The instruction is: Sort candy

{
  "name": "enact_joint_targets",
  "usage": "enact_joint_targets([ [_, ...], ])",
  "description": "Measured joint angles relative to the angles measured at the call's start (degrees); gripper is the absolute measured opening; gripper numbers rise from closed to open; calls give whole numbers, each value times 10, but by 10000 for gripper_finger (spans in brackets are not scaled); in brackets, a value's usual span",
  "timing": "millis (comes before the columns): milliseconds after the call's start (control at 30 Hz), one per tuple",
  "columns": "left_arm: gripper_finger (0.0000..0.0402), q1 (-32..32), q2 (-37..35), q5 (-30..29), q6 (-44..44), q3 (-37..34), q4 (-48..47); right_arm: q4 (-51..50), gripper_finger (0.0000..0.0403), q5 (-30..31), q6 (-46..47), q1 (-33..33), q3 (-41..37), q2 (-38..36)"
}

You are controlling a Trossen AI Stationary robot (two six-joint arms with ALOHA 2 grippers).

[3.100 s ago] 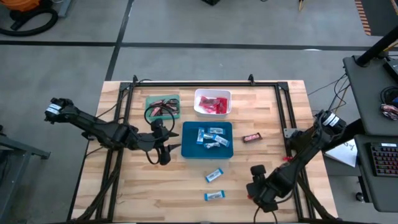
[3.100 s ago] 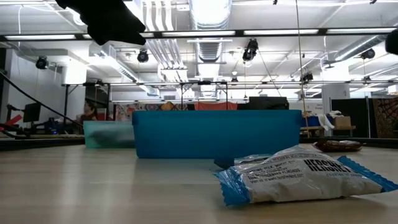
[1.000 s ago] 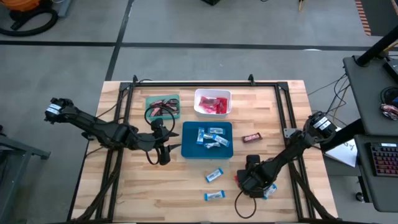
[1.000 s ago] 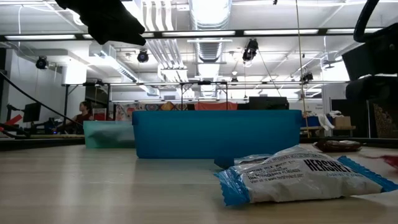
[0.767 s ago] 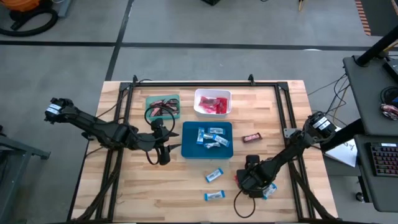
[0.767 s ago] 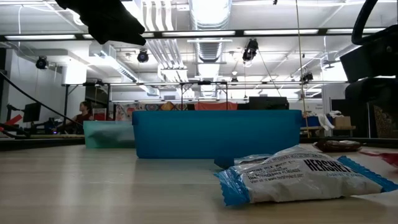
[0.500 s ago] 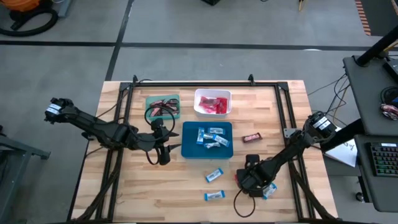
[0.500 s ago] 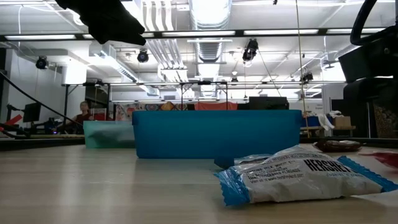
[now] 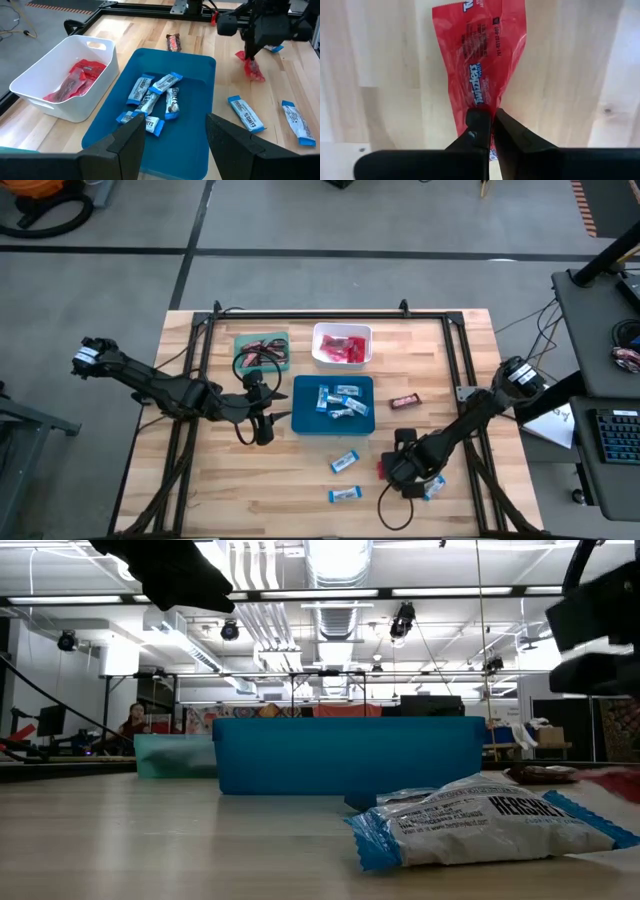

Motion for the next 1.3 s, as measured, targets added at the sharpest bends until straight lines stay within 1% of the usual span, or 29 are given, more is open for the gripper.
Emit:
enact_joint_targets([
  [100,189,0,0,0,0,0,0,0,9,9,0,0,0,-21],
  [267,189,0,0,0,0,0,0,2,9,52,3,0,1,-59],
  [433,189,0,0,0,0,0,1,11,9,158,2,-9,1,-109],
  [600,189,0,0,0,0,0,1,25,9,252,-20,-50,1,-161],
  [733,189,0,0,0,0,0,1,28,9,302,-92,-107,1,-185],
  [833,189,0,0,0,0,0,1,49,9,322,-159,-166,1,-189],
  [967,189,0,0,0,0,0,0,94,9,325,-255,-256,1,-185],
  [1167,189,0,0,0,0,0,0,176,9,322,-373,-389,1,-164],
  [1300,189,0,0,0,0,0,-1,232,9,311,-424,-462,2,-143],
])
